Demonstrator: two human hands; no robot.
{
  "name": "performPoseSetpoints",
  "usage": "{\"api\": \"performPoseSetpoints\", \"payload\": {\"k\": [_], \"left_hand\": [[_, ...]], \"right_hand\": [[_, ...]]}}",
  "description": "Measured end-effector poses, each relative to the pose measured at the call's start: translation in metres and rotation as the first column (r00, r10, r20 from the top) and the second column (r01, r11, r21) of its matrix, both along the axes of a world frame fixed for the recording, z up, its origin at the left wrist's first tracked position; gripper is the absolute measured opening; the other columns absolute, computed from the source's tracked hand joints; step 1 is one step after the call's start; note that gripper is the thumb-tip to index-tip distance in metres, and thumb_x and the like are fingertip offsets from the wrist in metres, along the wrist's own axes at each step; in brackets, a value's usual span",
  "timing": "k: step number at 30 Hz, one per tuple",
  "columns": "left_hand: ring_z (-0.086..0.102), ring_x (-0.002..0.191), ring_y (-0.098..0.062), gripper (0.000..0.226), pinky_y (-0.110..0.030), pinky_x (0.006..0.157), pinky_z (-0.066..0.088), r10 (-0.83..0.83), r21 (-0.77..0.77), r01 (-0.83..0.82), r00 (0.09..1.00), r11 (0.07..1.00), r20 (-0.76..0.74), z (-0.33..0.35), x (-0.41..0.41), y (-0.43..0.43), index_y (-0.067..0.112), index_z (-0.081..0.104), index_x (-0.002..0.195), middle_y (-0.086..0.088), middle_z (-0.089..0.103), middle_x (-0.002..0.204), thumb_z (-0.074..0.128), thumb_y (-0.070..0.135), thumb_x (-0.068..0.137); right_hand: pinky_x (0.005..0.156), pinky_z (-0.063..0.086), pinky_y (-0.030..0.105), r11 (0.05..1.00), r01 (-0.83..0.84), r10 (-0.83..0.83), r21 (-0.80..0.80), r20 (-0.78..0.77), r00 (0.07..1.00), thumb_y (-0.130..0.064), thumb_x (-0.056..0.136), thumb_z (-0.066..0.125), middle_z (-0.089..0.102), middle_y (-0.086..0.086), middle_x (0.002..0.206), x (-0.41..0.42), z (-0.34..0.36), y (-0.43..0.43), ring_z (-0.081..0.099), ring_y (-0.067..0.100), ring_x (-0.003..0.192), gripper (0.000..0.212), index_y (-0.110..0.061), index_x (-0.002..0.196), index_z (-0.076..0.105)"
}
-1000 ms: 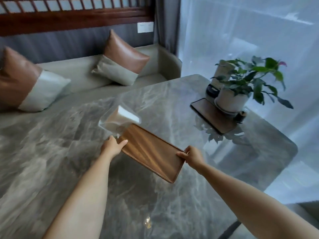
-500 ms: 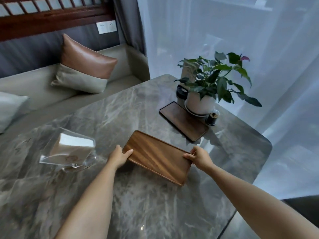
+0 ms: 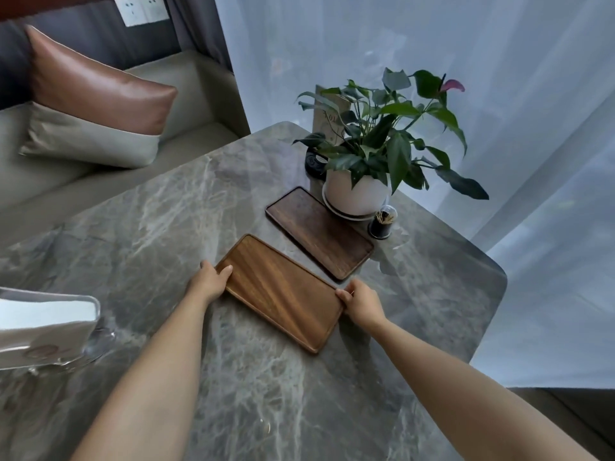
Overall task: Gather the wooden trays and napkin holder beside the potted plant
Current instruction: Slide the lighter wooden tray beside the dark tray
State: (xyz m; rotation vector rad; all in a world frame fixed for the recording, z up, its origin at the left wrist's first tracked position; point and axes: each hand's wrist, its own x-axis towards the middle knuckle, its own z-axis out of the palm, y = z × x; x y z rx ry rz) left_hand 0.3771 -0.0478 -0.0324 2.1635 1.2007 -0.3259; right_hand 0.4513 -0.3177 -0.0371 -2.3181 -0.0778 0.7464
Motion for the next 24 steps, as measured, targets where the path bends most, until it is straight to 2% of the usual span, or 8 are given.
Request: {"api": "performPoseSetpoints", "payload": {"k": [6,12,17,20,24], "left_hand": [[0.043,0.130,-0.041,0.063,-0.046,0.108,0.036,0.043,-0.020,-0.043,0.999,0.999,-0.023,-0.008,0.023,0.013,-0.005,0.028,0.138,-0.026,0.043,0.142,0.043,0.039,0.096],[0.041,0.132,-0.041,0.066,-0.047,0.109,0.035,0.037,0.007,-0.036,0.999,0.999,-0.021,-0.013,0.041,0.021,-0.006,0.026,0.141,-0.025,0.042,0.144,0.042,0.040,0.096],[0.041,0.132,-0.042,0.065,-0.048,0.108,0.035,0.017,0.027,-0.017,1.000,0.999,-0.002,-0.015,0.056,0.026,-0.006,0.029,0.139,-0.026,0.042,0.144,0.043,0.040,0.095],[0.040,0.132,-0.043,0.064,-0.048,0.107,0.035,0.004,0.049,-0.005,1.000,0.999,0.011,-0.017,0.063,0.028,-0.007,0.029,0.137,-0.027,0.042,0.143,0.044,0.039,0.095],[0.041,0.132,-0.043,0.057,-0.047,0.108,0.034,-0.004,0.083,0.002,1.000,0.997,0.021,-0.018,0.071,0.028,-0.007,0.032,0.134,-0.029,0.042,0.142,0.044,0.033,0.096]], "right_hand": [[0.078,0.049,0.040,0.999,0.043,-0.043,0.005,-0.004,0.999,-0.032,0.091,0.052,0.068,0.019,0.097,0.006,-0.005,0.016,0.063,0.034,0.090,0.023,-0.020,0.073,0.043],[0.079,0.054,0.053,0.994,0.105,-0.105,0.010,-0.018,0.994,-0.031,0.091,0.053,0.065,0.021,0.096,0.005,-0.008,0.027,0.062,0.036,0.089,0.030,-0.024,0.066,0.036],[0.076,0.054,0.047,0.990,0.142,-0.142,0.006,-0.009,0.990,-0.030,0.092,0.051,0.066,0.021,0.095,0.003,-0.006,0.031,0.062,0.036,0.087,0.032,-0.023,0.065,0.035],[0.071,0.047,0.040,0.987,0.161,-0.161,0.003,0.004,0.987,-0.028,0.093,0.048,0.062,0.021,0.093,0.004,-0.005,0.034,0.060,0.033,0.084,0.033,-0.019,0.065,0.033],[0.075,0.053,0.046,0.982,0.190,-0.190,0.004,0.017,0.982,-0.030,0.093,0.048,0.064,0.027,0.097,0.006,-0.006,0.038,0.063,0.039,0.087,0.031,-0.014,0.069,0.036]]}}
